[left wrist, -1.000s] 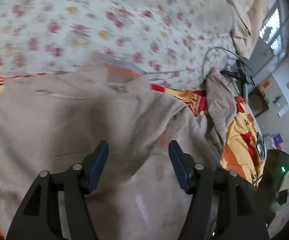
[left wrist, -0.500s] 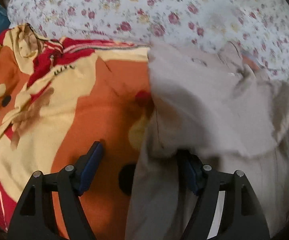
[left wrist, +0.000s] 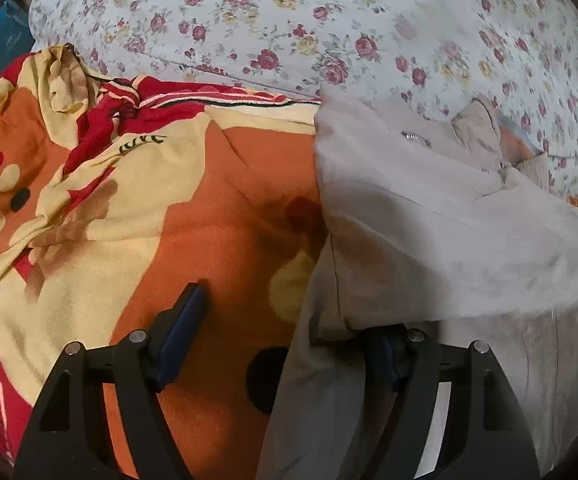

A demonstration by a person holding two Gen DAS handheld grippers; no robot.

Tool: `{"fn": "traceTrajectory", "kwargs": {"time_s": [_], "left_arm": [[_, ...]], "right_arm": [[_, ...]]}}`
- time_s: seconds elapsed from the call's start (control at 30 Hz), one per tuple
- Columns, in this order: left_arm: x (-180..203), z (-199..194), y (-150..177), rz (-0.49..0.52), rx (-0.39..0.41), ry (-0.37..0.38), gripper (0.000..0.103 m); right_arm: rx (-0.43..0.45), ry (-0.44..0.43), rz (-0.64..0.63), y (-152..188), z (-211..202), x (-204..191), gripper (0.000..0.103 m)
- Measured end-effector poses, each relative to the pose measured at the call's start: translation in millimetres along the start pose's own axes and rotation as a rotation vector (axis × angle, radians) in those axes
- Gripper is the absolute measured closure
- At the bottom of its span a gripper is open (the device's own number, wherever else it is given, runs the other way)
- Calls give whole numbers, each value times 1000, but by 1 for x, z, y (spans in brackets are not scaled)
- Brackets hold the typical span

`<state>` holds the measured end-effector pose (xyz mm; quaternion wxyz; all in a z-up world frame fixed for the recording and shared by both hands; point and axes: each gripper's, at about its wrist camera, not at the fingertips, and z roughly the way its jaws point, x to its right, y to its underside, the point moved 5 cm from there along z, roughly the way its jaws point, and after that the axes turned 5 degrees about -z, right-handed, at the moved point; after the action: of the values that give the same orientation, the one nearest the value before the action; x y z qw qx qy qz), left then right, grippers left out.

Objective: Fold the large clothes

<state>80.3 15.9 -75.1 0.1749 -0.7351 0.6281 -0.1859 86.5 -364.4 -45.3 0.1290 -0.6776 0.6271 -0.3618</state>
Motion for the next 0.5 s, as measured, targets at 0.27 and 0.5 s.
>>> {"fn": "traceTrajectory", "kwargs": {"time_s": [0.27, 0.5], "left_arm": [[-11, -41, 3, -43, 60, 19, 29], [11, -55, -8, -32, 169, 68, 29]], "right_arm": [[-60, -147, 88, 48, -45, 40, 34], [19, -321, 302, 13, -73, 59, 34]]}}
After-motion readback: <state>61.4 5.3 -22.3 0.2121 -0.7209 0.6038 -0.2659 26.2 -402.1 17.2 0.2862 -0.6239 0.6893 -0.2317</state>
